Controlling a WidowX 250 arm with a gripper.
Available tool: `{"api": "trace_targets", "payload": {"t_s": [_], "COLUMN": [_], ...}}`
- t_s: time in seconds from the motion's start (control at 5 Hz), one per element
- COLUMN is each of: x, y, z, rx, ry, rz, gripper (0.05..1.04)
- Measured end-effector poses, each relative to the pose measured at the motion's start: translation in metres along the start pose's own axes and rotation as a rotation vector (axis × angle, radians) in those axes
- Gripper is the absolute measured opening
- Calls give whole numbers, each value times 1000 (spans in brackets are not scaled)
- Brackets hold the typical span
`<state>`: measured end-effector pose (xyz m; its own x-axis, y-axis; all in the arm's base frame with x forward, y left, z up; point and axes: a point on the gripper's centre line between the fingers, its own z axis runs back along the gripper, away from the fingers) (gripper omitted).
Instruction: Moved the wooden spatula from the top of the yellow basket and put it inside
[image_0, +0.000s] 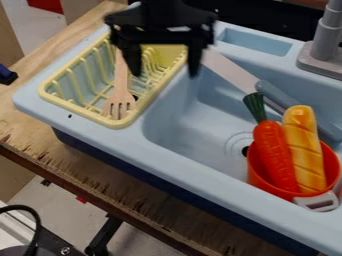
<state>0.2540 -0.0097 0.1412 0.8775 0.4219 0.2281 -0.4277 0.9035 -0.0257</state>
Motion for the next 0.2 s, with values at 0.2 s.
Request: {"api": "trace_targets", "payload": {"t_s": [0.2], "x": [-30], "y": [-29], "z": [0], "rx": [-2], "ry": [4], "rz": [-24], "gripper": [997]}}
